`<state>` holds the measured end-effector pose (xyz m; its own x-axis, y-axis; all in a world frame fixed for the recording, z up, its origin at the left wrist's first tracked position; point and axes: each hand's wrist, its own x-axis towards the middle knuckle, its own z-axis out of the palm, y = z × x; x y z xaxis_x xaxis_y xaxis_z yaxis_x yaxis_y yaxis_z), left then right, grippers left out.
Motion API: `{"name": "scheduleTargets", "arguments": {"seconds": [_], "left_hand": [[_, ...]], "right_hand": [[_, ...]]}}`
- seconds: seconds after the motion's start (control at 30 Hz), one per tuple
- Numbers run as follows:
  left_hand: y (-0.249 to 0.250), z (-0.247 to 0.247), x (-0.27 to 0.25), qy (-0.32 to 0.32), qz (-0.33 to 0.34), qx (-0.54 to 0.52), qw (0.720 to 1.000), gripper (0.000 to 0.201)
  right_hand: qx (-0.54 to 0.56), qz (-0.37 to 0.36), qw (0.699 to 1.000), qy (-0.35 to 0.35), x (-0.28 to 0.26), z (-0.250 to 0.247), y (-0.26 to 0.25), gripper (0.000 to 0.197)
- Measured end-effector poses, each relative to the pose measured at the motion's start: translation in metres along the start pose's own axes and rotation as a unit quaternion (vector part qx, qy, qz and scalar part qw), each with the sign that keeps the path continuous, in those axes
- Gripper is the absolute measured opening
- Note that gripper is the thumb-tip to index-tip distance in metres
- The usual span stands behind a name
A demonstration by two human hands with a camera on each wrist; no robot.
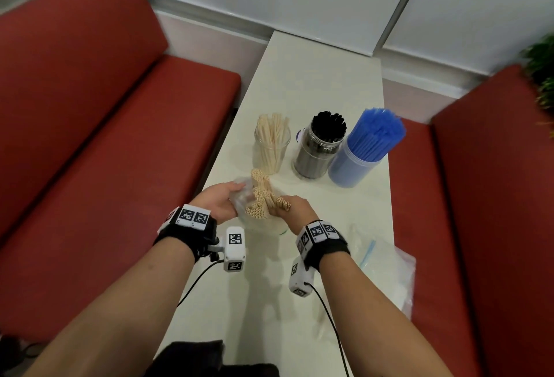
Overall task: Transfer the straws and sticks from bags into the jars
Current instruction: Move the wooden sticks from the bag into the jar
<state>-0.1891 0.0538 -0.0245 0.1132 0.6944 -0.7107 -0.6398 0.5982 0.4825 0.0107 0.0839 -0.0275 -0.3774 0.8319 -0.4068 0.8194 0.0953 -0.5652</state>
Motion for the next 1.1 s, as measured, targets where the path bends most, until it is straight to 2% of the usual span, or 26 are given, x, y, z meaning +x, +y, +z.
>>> {"name": "scheduleTargets", "arguments": {"seconds": [0.1,0.3,0.57,0.9,1.1], "left_hand": [[-0.004,-0.001,-0.002,0.001,-0.003,-0.021,1.0,0.046],[-0.007,-0.001,-0.009,0.008,-0.008,-0.062,0.998,0.026],[-0.01,-0.002,-0.011,-0.02,-0.019,-0.091,0.995,0.026],[-0.009,-0.001,-0.008,-0.013,-0.024,-0.1,0.995,0.025],[-0.007,0.001,-0.003,-0.016,-0.031,-0.111,0.993,0.023]], "right_hand": [[0.016,0.001,1.0,0.011,-0.003,0.001,-0.001,0.022],[0.079,0.01,0.996,0.031,-0.002,0.001,-0.002,0.022],[0.213,-0.028,0.972,0.097,-0.004,0.009,-0.002,0.007],[0.314,-0.13,0.922,0.184,0.007,-0.041,-0.048,0.024],[0.402,-0.073,0.891,0.198,0.013,-0.021,-0.04,0.034]]}}
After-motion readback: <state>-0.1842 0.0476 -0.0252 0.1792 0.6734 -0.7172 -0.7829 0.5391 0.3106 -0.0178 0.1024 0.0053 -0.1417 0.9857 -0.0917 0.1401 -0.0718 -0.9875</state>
